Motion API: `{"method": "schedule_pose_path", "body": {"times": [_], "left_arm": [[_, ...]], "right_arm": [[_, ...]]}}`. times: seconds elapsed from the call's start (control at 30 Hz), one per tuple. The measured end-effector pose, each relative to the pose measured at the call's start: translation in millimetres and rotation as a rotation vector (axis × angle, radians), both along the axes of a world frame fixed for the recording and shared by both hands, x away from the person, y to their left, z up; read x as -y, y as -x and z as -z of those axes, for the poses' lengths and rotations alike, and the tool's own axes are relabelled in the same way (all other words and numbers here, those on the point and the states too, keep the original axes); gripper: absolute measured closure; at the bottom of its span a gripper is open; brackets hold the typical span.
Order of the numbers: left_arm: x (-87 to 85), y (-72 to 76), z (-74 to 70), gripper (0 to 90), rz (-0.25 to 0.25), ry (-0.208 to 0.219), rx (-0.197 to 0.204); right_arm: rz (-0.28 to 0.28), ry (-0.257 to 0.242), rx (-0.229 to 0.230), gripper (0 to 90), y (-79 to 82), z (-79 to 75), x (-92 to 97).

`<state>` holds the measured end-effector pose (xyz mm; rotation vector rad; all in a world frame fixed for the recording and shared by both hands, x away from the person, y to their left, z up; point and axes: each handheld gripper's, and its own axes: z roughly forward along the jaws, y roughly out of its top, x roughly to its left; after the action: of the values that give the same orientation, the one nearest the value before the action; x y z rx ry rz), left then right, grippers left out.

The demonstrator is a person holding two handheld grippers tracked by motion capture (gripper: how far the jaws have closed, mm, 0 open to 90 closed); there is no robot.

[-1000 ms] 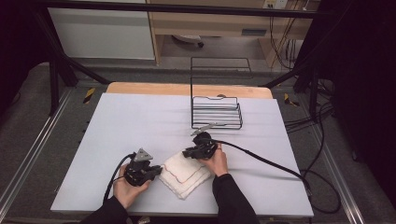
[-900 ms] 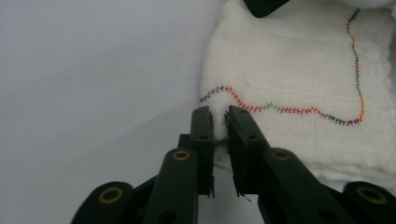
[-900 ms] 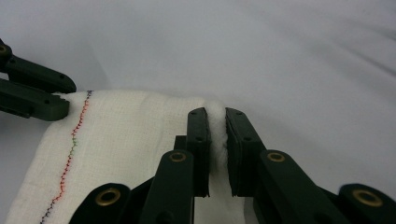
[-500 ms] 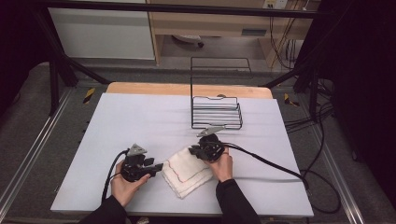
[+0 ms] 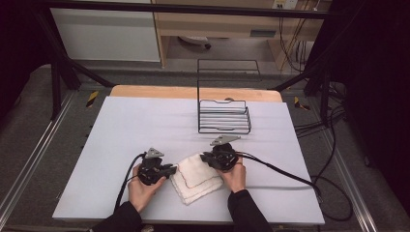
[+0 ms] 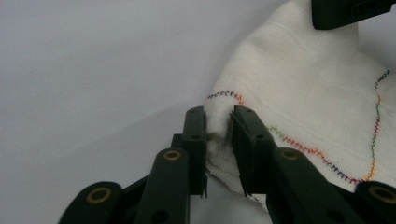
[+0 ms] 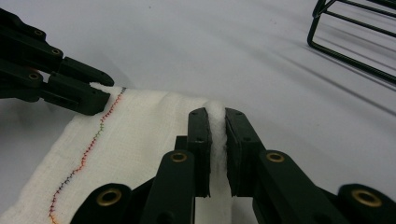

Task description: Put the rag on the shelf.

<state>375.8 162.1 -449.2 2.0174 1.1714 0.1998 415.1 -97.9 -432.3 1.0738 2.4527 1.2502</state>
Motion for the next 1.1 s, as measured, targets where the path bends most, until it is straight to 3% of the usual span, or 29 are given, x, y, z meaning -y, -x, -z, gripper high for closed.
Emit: {"method": "schedule_pose_path", "body": {"times": [0.2, 0.47, 0.63, 1.1], "left_arm": [[-1.5, 0.2, -1.6, 82.8, -0.005, 0.012, -0.003], [-1.4, 9.3, -23.4, 83.4, 0.004, 0.054, 0.123], [-0.6, 11.2, -33.8, 83.2, 0.008, 0.088, 0.18], [13.9, 12.4, -64.0, 83.3, 0.032, 0.147, 0.297]], "right_arm": [[0.001, -0.015, 0.021, 81.8, 3.2, -2.5, 0.3], [0.018, -0.053, 0.079, 82.0, 13.4, -18.8, 8.2], [0.032, -0.088, 0.123, 82.1, 21.2, -32.9, 16.0], [0.089, -0.155, 0.217, 82.3, 40.5, -57.3, 40.4]]}}
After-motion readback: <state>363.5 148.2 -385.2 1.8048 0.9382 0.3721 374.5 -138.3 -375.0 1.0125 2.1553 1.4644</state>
